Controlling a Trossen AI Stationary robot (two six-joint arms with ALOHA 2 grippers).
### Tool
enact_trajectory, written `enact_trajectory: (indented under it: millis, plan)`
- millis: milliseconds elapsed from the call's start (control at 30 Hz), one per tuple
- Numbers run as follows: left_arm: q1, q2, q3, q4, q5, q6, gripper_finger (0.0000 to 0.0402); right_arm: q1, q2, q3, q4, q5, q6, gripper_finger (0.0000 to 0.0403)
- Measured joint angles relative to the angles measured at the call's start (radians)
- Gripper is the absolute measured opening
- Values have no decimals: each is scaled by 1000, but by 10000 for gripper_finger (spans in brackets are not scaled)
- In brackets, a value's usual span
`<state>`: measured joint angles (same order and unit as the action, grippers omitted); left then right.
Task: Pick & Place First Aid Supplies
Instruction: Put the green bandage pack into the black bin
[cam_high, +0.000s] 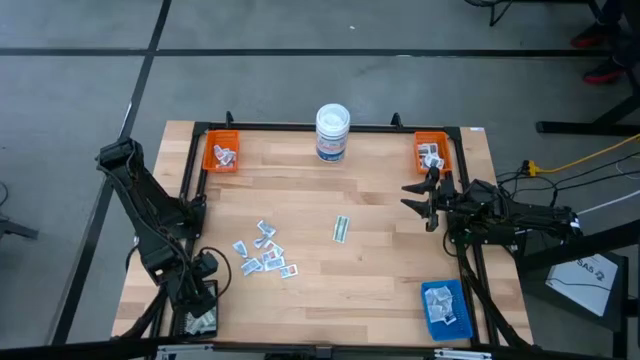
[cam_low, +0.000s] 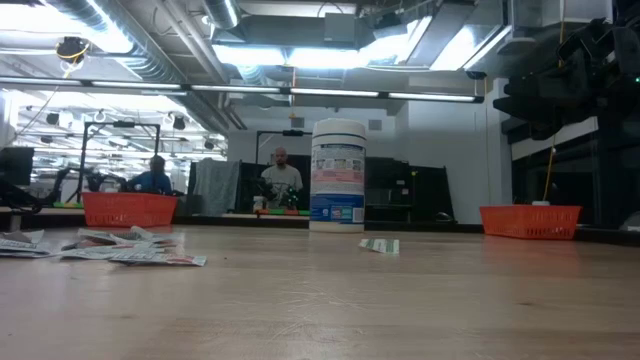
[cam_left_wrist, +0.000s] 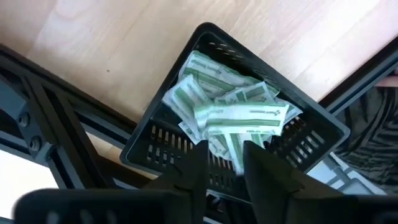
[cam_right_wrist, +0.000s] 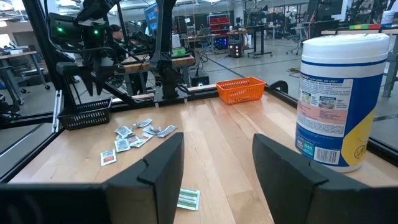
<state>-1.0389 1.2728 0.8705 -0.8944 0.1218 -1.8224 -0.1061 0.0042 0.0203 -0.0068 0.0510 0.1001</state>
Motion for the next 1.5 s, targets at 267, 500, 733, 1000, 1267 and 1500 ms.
enact_trajectory:
  millis: [267, 500, 733, 1000, 1267, 1500]
  plan:
    - [13, 0, 0, 2, -77, 73, 134, 0, 0, 0, 0, 0, 0, 191]
    - [123, 0, 0, 8, -114, 275, 135, 0, 0, 0, 0, 0, 0, 191]
    - [329, 0, 0, 43, -162, 654, 136, 0, 0, 0, 0, 0, 0, 191]
    - [597, 0, 0, 341, -269, 1277, 135, 0, 0, 0, 0, 0, 0, 191]
    - [743, 9, 0, 656, -429, 1743, 134, 0, 0, 0, 0, 0, 0, 191]
    - [811, 106, 1, 817, -442, 1876, 134, 0, 0, 0, 0, 0, 0, 191]
